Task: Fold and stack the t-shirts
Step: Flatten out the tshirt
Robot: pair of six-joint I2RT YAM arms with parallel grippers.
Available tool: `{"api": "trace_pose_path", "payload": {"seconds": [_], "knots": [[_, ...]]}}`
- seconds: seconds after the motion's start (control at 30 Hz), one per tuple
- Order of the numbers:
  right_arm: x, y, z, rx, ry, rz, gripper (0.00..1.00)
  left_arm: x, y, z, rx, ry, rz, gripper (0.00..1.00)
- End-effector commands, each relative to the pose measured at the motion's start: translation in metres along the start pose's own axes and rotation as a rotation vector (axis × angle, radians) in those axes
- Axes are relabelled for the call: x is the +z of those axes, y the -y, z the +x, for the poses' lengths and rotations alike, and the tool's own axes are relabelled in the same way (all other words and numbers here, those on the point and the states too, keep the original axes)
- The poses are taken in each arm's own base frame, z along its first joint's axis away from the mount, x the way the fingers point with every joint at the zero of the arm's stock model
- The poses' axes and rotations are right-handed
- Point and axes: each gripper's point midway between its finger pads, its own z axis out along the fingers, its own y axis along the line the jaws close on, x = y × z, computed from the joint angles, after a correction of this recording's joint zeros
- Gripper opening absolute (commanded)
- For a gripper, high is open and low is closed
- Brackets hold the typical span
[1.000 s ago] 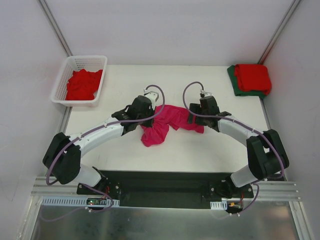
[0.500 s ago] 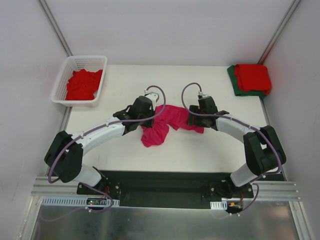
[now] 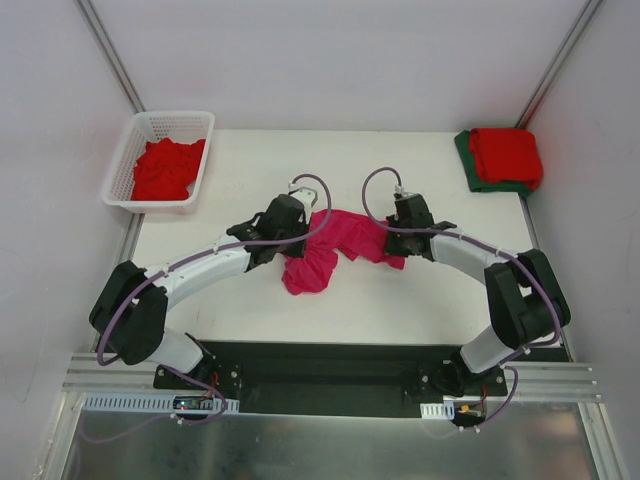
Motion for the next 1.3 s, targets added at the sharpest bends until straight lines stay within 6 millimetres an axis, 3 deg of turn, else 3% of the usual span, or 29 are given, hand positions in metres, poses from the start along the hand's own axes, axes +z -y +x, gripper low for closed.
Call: {"api": "trace_pose_path", "payload": {"seconds": [0.0,0.23,0.4,0.63,0.8,0.97,1.27], "knots": [[-0.02,-0.005,-0.022,-0.013,0.081,0.013,0.01,-0.002,-0.002,-0.003,0.004,0.021,-0.008,0.0],[-0.081,-0.009,-0.057,-0.063,0.241,0.043,0.01,-0.04,0.001,-0.042,0.03,0.125,-0.005,0.0],[-0.156,-0.011,-0.092,-0.082,0.438,0.05,0.01,-0.074,0.007,-0.072,0.05,0.206,0.019,0.0],[-0.239,0.007,-0.106,-0.065,0.63,0.102,0.01,-0.118,0.006,-0.094,0.086,0.3,0.021,0.0],[-0.274,0.025,-0.107,-0.046,0.706,0.171,0.01,-0.135,-0.009,-0.102,0.125,0.331,-0.055,0.0],[-0.302,0.031,-0.109,-0.027,0.768,0.173,0.01,-0.147,-0.015,-0.106,0.14,0.345,-0.083,0.0],[-0.348,0.032,-0.115,-0.038,0.9,0.146,0.01,-0.184,-0.003,-0.124,0.158,0.441,-0.01,0.01]]}}
